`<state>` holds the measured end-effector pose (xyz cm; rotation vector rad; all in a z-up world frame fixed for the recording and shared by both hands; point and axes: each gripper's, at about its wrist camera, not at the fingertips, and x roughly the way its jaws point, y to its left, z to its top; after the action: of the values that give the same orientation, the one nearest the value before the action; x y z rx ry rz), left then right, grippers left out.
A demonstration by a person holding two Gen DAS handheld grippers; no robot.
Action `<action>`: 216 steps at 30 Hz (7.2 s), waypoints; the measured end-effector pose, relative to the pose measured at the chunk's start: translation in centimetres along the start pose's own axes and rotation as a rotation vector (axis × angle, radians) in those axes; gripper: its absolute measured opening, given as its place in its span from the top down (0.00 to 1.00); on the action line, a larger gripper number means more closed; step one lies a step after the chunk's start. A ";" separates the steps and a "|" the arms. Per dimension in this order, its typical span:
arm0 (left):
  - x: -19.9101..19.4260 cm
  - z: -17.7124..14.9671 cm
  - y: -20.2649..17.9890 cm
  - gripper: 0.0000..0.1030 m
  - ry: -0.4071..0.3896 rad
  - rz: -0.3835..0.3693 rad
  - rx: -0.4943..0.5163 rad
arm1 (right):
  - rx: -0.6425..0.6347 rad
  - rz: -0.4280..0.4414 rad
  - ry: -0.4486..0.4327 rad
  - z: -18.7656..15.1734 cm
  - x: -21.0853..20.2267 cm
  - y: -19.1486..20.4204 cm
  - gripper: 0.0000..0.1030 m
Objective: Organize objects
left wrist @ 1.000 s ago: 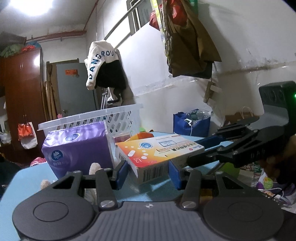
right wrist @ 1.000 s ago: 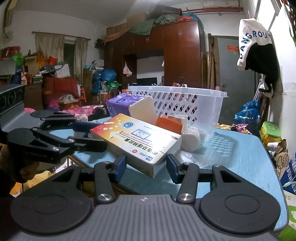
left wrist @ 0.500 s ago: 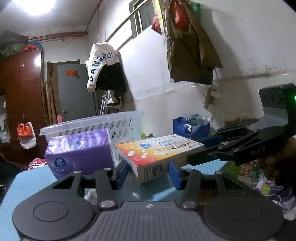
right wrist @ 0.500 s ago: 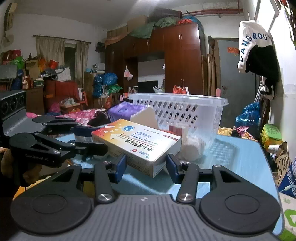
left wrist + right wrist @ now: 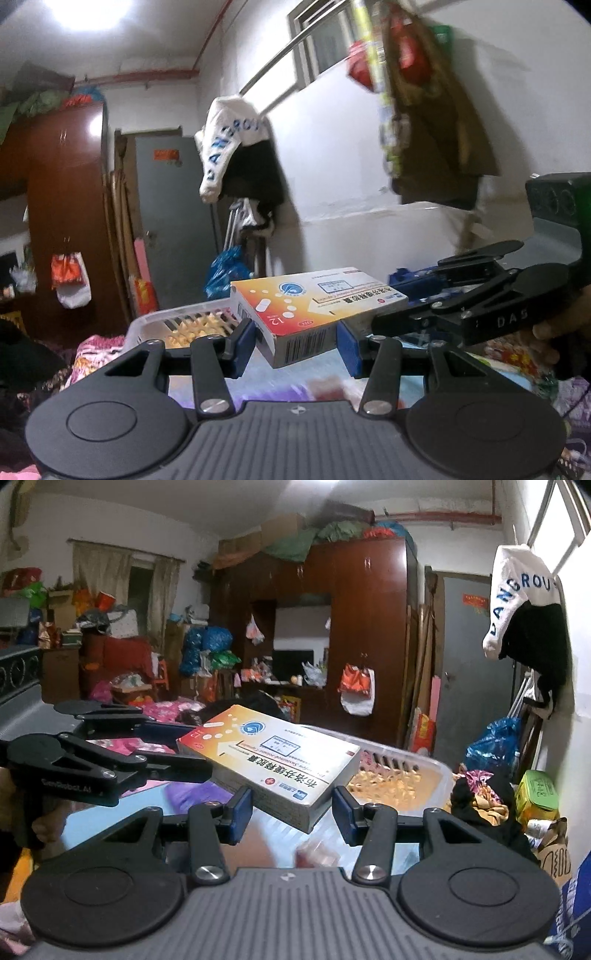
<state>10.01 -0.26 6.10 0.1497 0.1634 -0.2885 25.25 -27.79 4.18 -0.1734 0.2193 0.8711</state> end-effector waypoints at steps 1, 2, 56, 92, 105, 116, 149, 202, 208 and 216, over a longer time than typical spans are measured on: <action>1.0 0.5 0.6 0.49 0.015 0.005 0.002 | 0.003 -0.005 0.016 0.5 1.0 -0.5 0.50; 2.0 0.9 1.3 0.49 0.033 0.009 -0.004 | 0.007 -0.008 0.037 1.0 2.0 -0.9 0.50; -0.7 -10.0 8.3 0.51 0.147 -0.054 -0.124 | -0.035 0.033 0.041 -7.9 2.5 7.7 0.56; -4.0 -2.6 2.8 0.53 -0.088 0.064 -0.036 | -0.099 -0.056 -0.114 -2.8 -0.5 6.0 0.60; 4.1 3.0 4.7 0.53 -0.013 0.054 -0.077 | -0.074 -0.107 -0.069 2.0 3.0 0.9 0.60; 11.2 2.4 6.1 0.49 0.199 0.108 -0.118 | 0.018 -0.148 0.081 -0.2 8.1 -1.5 0.60; -11.5 -12.2 1.3 0.06 0.060 0.304 -0.189 | 0.182 0.049 -0.092 -12.5 -3.7 12.9 0.01; -0.9 5.1 0.9 0.85 -0.185 0.035 -0.189 | -0.001 -0.097 -0.232 2.0 -4.1 3.6 0.86; 8.3 4.9 1.6 0.85 -0.003 -0.017 -0.241 | 0.109 -0.165 -0.111 1.7 1.5 -1.8 0.86; 11.9 2.5 1.6 0.23 0.071 0.110 -0.182 | 0.173 -0.219 -0.015 -1.7 5.2 -4.1 0.49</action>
<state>22.08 -2.33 6.59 -0.0119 0.2501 -0.1574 31.51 -26.97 1.48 -0.0287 0.2555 0.6326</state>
